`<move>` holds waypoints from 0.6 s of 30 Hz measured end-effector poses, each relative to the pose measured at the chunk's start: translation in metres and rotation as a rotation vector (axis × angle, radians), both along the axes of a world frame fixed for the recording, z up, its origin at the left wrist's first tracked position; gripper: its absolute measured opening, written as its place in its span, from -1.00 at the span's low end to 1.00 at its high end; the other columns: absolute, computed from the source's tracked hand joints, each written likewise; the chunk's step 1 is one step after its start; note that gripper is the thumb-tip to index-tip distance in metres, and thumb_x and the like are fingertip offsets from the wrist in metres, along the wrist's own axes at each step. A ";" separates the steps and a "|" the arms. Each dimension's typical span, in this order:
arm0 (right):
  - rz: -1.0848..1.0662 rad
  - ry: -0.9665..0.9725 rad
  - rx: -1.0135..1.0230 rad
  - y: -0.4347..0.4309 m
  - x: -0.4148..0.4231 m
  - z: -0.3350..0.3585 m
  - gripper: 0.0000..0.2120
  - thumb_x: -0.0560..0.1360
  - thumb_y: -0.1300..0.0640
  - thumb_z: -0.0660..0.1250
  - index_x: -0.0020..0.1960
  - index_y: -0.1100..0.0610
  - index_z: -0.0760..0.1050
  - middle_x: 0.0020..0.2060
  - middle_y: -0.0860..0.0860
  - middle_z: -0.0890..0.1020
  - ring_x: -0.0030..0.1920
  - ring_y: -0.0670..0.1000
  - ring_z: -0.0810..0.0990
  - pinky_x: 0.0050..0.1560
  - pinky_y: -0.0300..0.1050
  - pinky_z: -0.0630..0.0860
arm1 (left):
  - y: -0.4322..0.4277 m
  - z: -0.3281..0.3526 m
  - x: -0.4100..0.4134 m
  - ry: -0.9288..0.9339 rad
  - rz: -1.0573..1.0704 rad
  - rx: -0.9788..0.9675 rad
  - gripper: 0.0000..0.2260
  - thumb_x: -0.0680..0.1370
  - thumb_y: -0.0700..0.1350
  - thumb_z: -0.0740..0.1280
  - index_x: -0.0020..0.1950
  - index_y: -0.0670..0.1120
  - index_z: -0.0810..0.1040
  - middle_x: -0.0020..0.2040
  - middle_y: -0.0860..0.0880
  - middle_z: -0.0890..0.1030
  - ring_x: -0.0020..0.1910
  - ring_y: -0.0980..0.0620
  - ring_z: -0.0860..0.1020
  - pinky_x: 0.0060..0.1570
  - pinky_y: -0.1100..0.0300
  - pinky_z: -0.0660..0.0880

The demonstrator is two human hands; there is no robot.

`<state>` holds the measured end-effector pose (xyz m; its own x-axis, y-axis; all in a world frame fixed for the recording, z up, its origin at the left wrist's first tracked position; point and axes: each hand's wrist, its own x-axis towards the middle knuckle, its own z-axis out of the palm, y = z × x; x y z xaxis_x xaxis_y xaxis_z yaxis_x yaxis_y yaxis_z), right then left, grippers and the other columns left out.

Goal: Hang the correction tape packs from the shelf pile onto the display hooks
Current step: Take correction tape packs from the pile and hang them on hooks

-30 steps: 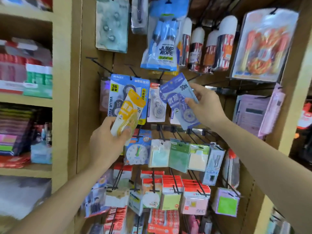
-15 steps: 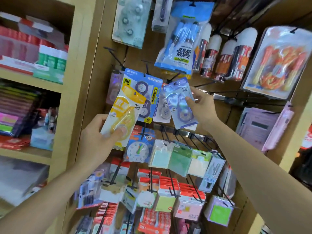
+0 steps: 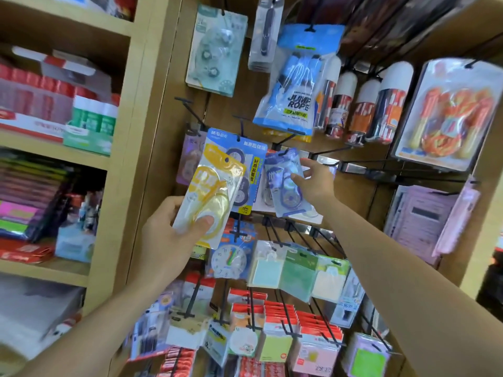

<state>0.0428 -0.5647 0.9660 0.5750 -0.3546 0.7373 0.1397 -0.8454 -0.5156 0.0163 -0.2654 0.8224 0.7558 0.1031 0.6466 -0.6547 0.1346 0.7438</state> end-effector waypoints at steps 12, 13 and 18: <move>-0.090 0.278 -0.274 -0.028 -0.013 -0.039 -0.54 0.52 -0.13 0.38 0.37 0.00 0.49 -0.01 -0.02 0.67 0.04 0.06 0.62 -0.03 -0.10 0.51 | -0.010 -0.002 0.000 -0.016 -0.087 0.048 -0.76 0.48 -0.10 0.54 0.06 0.08 0.58 -0.04 0.12 0.71 -0.07 0.11 0.68 -0.11 0.06 0.62; -0.070 0.316 -0.308 -0.031 -0.023 -0.046 -0.58 0.52 -0.15 0.38 0.31 -0.01 0.53 -0.02 -0.04 0.66 0.01 0.03 0.62 -0.04 -0.13 0.50 | -0.014 0.001 0.001 -0.022 -0.094 0.062 -0.75 0.47 -0.09 0.55 0.06 0.09 0.58 -0.03 0.10 0.71 -0.06 0.09 0.69 -0.08 0.01 0.63; -0.017 0.532 -0.421 -0.050 -0.067 -0.087 -0.60 0.48 -0.30 0.22 -0.02 -0.04 0.66 -0.17 -0.09 0.71 -0.17 -0.03 0.63 -0.13 -0.16 0.54 | -0.042 0.019 0.011 -0.017 -0.106 0.103 -0.63 0.30 0.21 0.55 0.04 0.22 0.56 -0.01 0.09 0.70 -0.03 0.00 0.69 -0.07 -0.23 0.63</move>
<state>-0.0238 -0.6151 0.8792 0.8947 -0.1116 0.4325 -0.0574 -0.9890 -0.1365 0.0277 -0.3073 0.8411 0.7477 -0.0443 0.6625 -0.6536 0.1266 0.7462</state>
